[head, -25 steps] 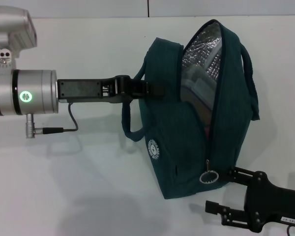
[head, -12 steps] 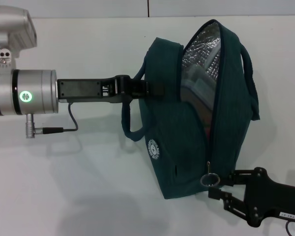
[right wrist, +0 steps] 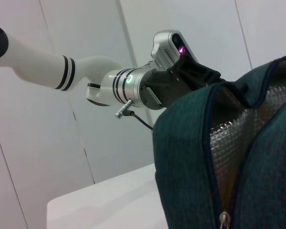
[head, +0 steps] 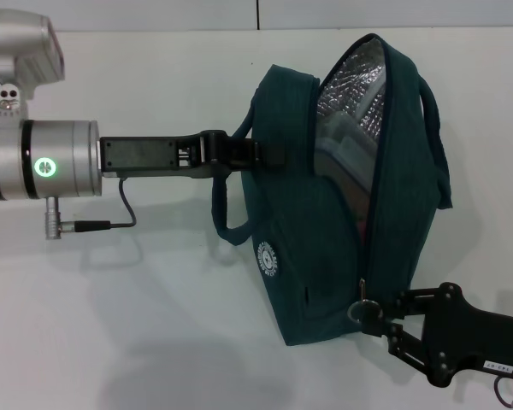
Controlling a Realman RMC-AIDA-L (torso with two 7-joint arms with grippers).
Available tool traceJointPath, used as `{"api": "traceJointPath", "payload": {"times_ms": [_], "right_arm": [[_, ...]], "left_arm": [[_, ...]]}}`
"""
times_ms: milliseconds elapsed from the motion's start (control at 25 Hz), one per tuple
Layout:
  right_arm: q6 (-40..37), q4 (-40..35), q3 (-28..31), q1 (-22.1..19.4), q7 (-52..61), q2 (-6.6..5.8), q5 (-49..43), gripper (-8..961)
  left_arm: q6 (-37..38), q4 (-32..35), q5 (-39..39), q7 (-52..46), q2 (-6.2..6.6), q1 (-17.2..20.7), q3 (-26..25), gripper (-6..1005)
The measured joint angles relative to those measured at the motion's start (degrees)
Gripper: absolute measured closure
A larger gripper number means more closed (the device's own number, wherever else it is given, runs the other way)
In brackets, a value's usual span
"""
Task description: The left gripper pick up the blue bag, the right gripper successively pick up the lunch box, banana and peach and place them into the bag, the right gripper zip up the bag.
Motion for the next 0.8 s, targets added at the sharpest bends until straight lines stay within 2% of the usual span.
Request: {"api": "traceJointPath", "payload": {"times_ms": [440, 800], "right_arm": [[-1.37, -0.18, -1.69, 0.25, -6.00, 0.00, -0.06, 869], [-1.44, 0.20, -1.50, 0.23, -6.47, 0.00, 1.31, 935]], "left_arm": [[0.00, -0.02, -0.65, 0.18, 0.00, 0.14, 0.08, 963], [0.00, -0.16, -0.71, 0.19, -0.01, 0.18, 0.22, 962]]}}
